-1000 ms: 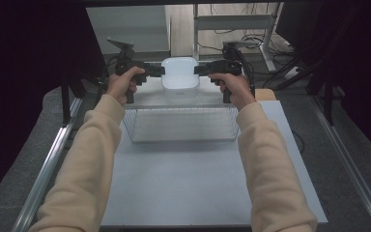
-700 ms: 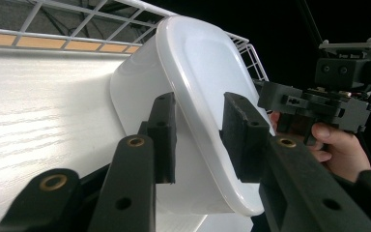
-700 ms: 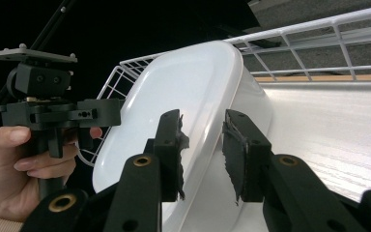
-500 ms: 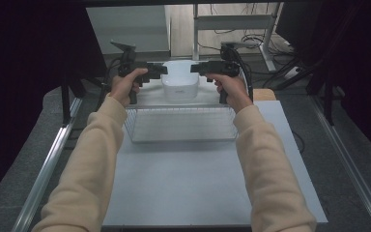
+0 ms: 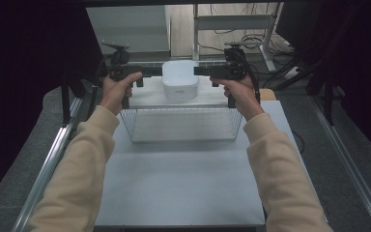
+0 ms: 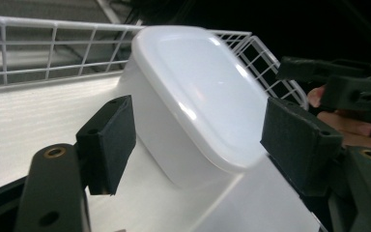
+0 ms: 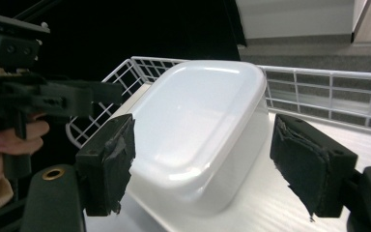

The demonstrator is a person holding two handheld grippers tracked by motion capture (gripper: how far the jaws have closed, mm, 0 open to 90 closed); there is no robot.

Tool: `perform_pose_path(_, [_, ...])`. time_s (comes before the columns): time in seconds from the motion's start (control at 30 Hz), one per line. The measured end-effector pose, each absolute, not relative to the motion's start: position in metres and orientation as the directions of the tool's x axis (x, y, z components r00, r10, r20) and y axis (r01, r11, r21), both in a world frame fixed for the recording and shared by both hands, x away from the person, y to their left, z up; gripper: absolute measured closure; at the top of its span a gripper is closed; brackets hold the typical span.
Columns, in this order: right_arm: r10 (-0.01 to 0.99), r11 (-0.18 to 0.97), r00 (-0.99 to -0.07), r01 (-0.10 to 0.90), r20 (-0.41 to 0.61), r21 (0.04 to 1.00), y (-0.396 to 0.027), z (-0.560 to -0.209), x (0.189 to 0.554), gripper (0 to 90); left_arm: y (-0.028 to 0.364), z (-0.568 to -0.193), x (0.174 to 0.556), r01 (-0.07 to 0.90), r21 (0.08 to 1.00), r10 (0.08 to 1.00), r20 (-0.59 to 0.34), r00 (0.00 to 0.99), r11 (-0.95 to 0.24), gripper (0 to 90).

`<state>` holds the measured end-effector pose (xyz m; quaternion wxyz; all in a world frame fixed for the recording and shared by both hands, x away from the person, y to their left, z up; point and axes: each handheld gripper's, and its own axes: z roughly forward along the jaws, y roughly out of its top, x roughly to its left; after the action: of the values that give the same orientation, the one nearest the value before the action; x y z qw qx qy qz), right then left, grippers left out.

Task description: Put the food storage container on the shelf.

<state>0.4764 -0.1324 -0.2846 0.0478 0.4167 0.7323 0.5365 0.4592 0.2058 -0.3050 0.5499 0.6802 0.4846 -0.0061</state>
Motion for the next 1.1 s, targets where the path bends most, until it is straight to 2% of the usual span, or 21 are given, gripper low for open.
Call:
perform_pose_path(0.2, [0.649,0.097,-0.679,0.523,0.345,0.847,-0.152,-0.29,0.45,23.9,0.211,-0.304,0.422,0.604,0.797,0.684,-0.457,0.568,0.031,28.1])
perform_pose_path(0.33, [0.647,0.123,-0.697,0.496,0.31,0.86,-0.165,-0.302,0.429,23.8,0.216,-0.313,0.39,0.559,0.829,0.71,-0.386,0.589,-0.013,27.5])
perform_pose_path(0.47, [0.649,0.142,-0.711,0.462,0.27,0.875,-0.176,-0.316,0.405,23.9,0.222,-0.325,0.359,0.531,0.847,0.72,-0.357,0.595,-0.02,26.6])
perform_pose_path(0.5, [0.651,0.157,-0.72,0.437,0.24,0.886,-0.182,-0.325,0.389,23.8,0.226,-0.334,0.343,0.522,0.853,0.722,-0.346,0.6,-0.025,26.5])
perform_pose_path(0.73, [0.67,0.197,-0.722,0.398,0.173,0.896,-0.198,-0.349,0.353,23.9,0.232,-0.369,0.303,0.518,0.856,0.732,-0.343,0.588,-0.015,26.3])
perform_pose_path(0.87, [0.681,0.21,-0.716,0.388,0.151,0.897,-0.214,-0.375,0.33,23.9,0.226,-0.402,0.282,0.533,0.843,0.755,-0.304,0.581,-0.071,26.3])
perform_pose_path(1.1, [0.697,0.236,-0.696,0.448,0.171,0.862,-0.236,-0.416,0.31,23.9,0.224,-0.431,0.27,0.568,0.813,0.777,-0.275,0.566,-0.126,25.3])
